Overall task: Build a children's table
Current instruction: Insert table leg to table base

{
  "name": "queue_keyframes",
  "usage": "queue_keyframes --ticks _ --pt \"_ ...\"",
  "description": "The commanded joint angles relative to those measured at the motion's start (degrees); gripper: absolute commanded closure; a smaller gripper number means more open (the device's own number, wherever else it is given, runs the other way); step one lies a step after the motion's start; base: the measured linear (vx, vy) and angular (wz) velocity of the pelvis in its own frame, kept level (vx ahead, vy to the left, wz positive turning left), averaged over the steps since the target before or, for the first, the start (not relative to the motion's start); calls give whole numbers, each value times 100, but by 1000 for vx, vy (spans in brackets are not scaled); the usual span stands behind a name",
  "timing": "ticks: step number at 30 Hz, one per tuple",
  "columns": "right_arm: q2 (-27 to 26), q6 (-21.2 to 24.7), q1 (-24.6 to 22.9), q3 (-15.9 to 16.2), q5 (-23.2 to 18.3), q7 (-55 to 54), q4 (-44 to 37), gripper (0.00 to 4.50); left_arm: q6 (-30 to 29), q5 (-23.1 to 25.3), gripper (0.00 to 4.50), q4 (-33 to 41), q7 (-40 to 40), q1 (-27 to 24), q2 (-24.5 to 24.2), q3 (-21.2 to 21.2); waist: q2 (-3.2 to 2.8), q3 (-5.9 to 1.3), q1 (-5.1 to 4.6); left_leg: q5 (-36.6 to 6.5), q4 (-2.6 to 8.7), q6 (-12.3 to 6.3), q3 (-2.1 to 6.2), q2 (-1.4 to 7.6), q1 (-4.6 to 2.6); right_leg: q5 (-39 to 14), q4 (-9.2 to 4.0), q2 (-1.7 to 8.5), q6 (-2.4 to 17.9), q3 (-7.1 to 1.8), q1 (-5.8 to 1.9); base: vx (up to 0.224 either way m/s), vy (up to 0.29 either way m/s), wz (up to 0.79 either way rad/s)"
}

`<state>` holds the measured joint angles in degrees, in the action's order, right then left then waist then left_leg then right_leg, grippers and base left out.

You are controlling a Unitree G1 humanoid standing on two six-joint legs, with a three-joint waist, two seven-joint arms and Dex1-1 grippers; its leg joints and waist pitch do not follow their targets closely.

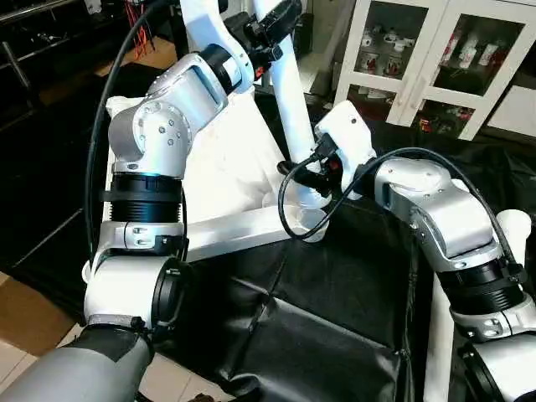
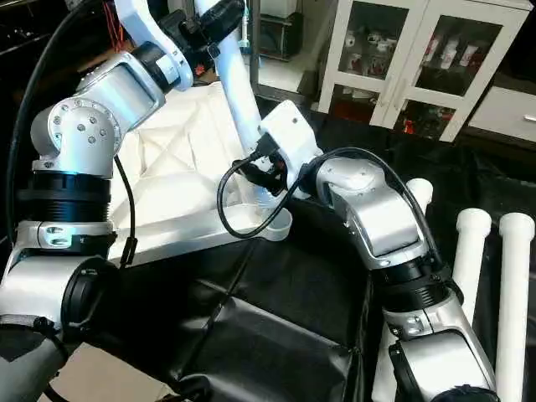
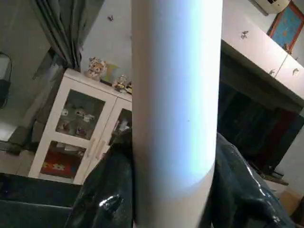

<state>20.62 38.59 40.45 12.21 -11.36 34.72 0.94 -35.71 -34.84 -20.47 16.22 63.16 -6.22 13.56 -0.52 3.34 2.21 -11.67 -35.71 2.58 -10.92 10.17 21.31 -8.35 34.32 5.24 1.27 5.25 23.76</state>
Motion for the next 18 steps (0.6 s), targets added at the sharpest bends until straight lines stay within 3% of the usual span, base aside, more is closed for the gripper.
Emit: queue_keyframes --ticks 1,6,13,16,18 --pt "80 104 76 -103 -106 93 -20 208 64 93 282 73 60 123 -58 -41 -43 -451 3 -876 403 -154 133 242 -67 -947 -336 297 1322 -280 -397 0 0 0" --pt "136 283 60 -148 -160 228 -97 243 81 97 282 67 44 126 -73 -53 -46 -458 5 -813 401 -163 134 247 -70 -857 -322 294 1358 -280 -395 0 0 0" --pt "126 424 57 -217 -311 304 -150 250 371 381 282 -74 -69 156 -116 -123 -49 -458 1 -860 397 -155 133 238 -69 -935 -339 298 1332 -280 -398 0 0 0" --pt "159 566 56 -468 -767 632 -244 251 175 5 213 105 855 35 -224 -217 -57 -462 18 -848 407 -211 139 240 -72 -917 -340 305 1353 -276 -409 0 0 0" --pt "350 522 -3 -657 -1173 1154 -375 252 -294 -491 213 449 1878 -186 -438 -359 -57 -459 21 -808 409 -233 141 257 -65 -795 -302 312 1400 -280 -412 0 0 0"
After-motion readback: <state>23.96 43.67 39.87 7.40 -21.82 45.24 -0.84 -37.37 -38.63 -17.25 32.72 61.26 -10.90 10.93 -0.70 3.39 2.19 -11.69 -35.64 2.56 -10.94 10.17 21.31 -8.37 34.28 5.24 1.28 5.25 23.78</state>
